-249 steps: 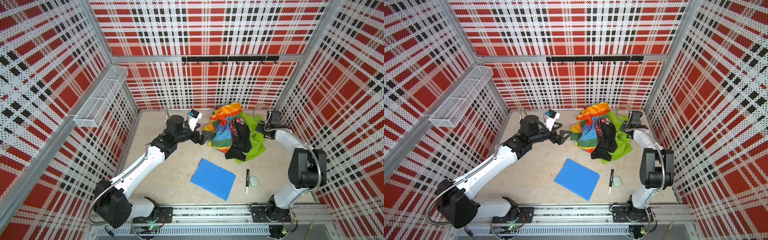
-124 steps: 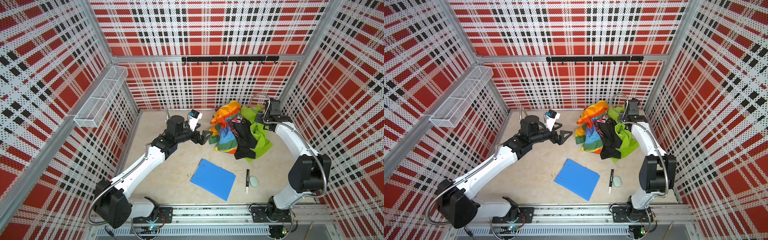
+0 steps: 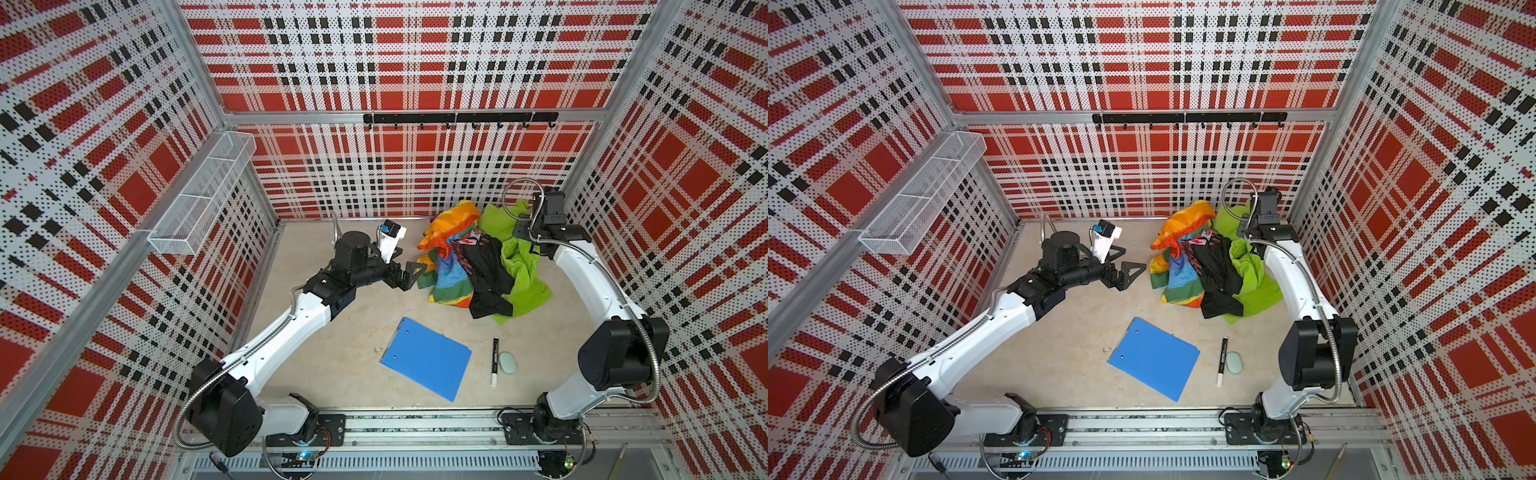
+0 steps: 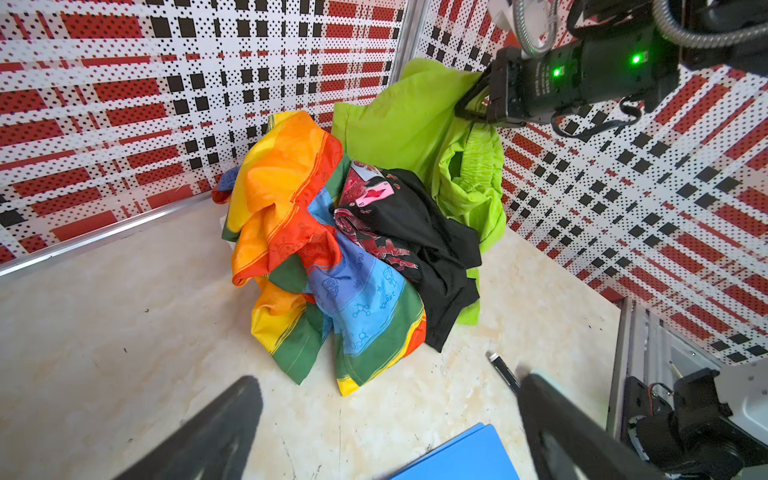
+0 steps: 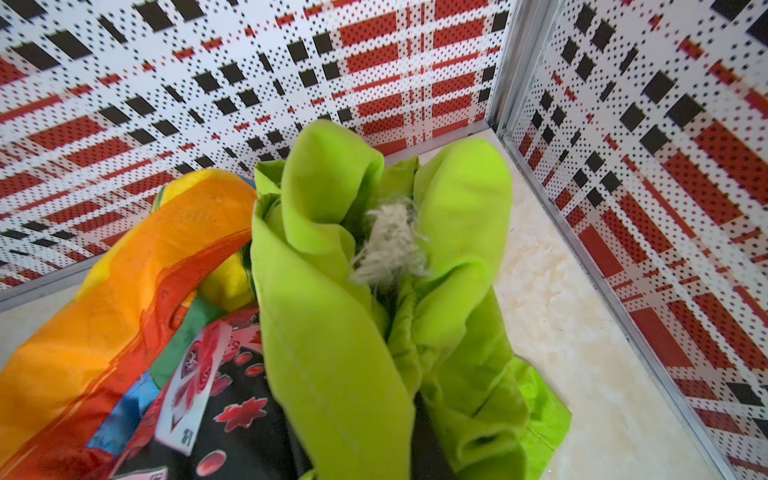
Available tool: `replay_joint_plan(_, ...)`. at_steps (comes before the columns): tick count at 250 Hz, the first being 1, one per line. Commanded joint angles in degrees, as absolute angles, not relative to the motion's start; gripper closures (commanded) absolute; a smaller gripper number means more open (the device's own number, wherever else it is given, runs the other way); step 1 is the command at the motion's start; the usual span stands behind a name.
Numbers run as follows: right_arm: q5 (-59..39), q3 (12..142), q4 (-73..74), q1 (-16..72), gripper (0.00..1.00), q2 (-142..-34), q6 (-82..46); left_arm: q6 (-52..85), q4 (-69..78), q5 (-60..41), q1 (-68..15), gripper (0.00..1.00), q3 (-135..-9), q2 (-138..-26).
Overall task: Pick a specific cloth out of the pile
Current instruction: 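Lift the lime-green garment high out of the pile with the right gripper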
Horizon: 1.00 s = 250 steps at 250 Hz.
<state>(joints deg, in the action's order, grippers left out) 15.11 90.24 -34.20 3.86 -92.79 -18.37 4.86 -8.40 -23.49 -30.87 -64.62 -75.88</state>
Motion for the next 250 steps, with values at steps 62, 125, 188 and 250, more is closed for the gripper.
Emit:
replay_joint_plan(62,17.1,96.5,-28.6,4.4,0.94,-87.6,-17.1,4.4,-8.0,-22.7,-31.5,0.01,-66.0,-75.8)
replay_joint_plan(125,20.0,99.3,-29.0,4.7,0.94,-86.2,-16.6,4.5,-7.9,-22.9,-31.5,0.01,-66.1,-76.2)
replay_joint_plan(188,21.0,102.5,-28.7,4.8,0.94,-84.6,-17.2,4.4,-8.0,-22.7,-31.5,0.01,-66.1,-76.1)
replay_joint_plan(250,20.3,103.4,-27.6,5.0,0.94,-82.6,-17.6,4.4,-8.0,-22.5,-31.5,0.01,-66.1,-76.0)
